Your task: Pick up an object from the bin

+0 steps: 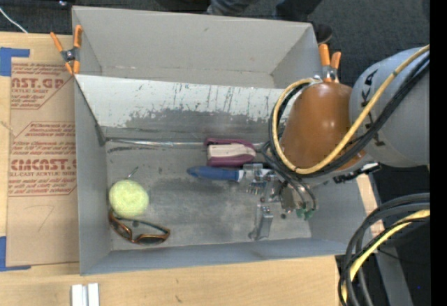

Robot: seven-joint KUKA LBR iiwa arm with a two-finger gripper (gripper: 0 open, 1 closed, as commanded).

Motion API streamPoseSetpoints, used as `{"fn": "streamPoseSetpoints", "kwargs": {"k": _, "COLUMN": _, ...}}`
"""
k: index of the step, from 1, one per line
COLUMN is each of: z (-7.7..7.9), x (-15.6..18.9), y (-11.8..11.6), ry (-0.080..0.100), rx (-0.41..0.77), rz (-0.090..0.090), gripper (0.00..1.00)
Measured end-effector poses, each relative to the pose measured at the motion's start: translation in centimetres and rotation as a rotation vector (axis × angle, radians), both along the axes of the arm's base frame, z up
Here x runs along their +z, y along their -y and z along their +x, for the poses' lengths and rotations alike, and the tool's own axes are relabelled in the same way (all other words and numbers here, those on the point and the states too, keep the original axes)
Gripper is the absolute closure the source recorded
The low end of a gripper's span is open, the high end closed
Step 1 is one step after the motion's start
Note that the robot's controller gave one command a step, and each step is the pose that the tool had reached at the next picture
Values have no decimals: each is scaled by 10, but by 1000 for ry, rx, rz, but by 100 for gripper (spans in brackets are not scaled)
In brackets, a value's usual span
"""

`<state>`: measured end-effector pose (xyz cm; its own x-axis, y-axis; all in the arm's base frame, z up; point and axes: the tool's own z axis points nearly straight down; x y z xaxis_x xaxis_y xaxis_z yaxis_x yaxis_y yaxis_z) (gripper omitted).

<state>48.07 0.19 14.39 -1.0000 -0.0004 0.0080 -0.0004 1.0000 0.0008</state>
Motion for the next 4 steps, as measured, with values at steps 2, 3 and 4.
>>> {"fn": "streamPoseSetpoints", "kwargs": {"k": 2, "z": 2, "x": 4, "y": 0, "ry": 8, "rx": 0, "rz": 0, "gripper": 100}}
{"fn": "streamPoseSetpoints", "kwargs": {"k": 3, "z": 16, "x": -55, "y": -55, "ry": 14, "rx": 291, "rz": 0, "gripper": 100}}
{"fn": "streamPoseSetpoints", "kwargs": {"k": 4, "z": 21, "x": -78, "y": -68, "ry": 10, "rx": 512, "rz": 4, "gripper": 100}}
